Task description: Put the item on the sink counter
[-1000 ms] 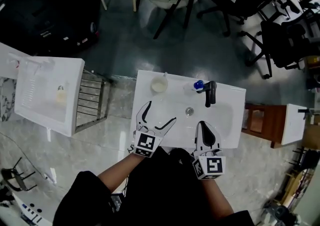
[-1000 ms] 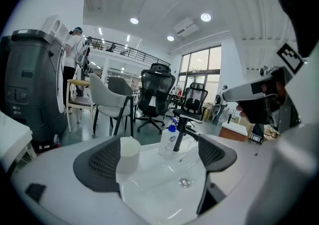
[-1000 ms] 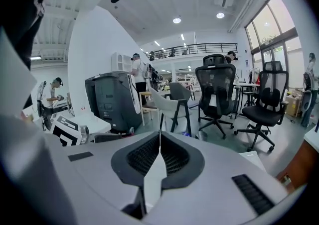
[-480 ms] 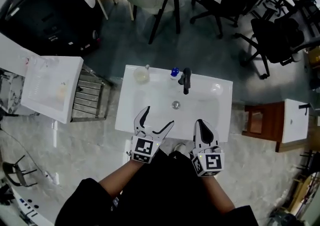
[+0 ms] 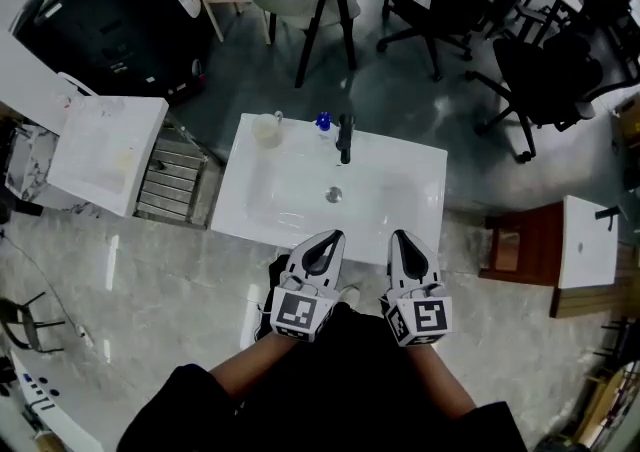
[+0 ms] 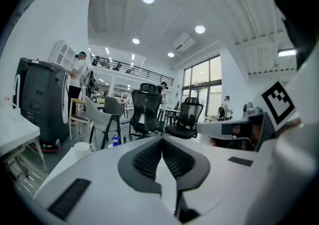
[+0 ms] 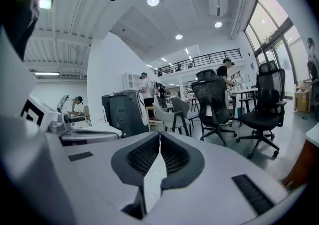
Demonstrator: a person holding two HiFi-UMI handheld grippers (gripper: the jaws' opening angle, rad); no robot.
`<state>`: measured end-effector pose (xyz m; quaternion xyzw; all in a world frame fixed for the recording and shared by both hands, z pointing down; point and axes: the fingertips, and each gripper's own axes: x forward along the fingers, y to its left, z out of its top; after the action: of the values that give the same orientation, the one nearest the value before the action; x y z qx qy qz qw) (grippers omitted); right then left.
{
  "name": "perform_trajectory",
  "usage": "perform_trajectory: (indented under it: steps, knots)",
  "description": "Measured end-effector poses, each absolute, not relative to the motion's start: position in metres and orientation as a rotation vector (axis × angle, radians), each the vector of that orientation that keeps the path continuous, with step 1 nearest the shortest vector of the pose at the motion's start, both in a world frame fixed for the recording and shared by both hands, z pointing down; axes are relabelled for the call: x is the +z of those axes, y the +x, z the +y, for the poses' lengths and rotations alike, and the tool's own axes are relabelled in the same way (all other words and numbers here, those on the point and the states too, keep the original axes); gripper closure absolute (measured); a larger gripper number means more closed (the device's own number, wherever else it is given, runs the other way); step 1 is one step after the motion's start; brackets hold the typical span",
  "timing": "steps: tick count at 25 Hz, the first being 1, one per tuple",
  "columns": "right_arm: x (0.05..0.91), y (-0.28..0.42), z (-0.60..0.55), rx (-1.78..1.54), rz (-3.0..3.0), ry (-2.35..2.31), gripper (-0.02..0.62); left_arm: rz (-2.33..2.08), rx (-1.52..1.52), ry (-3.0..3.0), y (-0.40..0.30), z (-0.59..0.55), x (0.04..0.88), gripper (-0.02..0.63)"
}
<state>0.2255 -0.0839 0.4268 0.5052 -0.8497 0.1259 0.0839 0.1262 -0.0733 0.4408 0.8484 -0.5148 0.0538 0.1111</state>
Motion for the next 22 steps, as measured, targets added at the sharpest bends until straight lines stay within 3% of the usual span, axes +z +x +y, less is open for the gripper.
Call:
perform_trajectory:
  steps: [22]
  knots:
    - [0.416, 0.275, -0.045, 0.224, -2.556, 1.481, 0.563, -1.686, 0.084, 2.397, 0.150, -0.030, 0.417, 0.589]
